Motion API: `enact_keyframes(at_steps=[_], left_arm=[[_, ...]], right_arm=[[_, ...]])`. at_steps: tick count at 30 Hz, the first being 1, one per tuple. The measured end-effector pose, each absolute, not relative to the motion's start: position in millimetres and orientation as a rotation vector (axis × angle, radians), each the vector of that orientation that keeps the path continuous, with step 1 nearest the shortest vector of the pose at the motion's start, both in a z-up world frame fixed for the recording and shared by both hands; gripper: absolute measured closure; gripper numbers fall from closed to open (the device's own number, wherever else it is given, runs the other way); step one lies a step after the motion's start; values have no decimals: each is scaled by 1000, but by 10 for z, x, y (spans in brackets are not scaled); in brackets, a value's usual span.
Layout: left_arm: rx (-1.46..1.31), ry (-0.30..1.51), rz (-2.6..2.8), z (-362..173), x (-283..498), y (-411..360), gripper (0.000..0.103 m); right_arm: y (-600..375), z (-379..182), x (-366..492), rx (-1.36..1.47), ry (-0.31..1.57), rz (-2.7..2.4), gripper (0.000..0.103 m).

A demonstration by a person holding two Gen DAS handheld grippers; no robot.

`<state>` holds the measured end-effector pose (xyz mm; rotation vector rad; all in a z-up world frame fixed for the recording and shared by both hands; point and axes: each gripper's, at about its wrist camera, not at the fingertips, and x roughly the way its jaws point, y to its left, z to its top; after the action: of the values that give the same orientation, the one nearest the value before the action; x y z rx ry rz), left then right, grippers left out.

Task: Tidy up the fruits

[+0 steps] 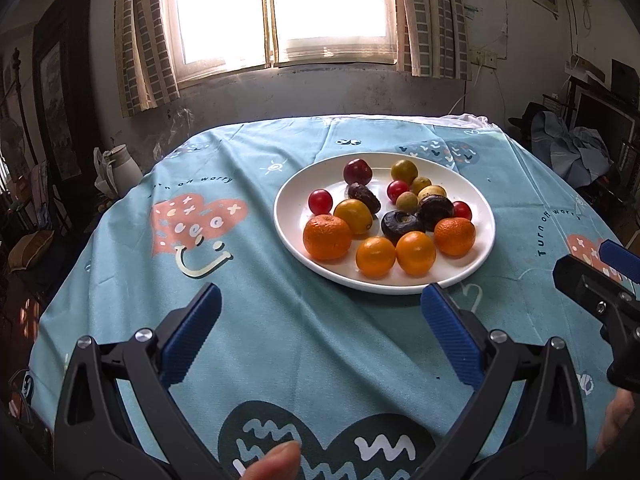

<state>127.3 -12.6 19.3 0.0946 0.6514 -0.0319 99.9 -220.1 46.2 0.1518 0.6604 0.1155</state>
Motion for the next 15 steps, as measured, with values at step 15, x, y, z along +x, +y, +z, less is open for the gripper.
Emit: enact_keyframes(at_steps=[15], left_arm=[[93, 657, -29, 180, 1278, -120, 2]], right_arm=[[-2197, 434, 1004, 151, 669, 113, 1]])
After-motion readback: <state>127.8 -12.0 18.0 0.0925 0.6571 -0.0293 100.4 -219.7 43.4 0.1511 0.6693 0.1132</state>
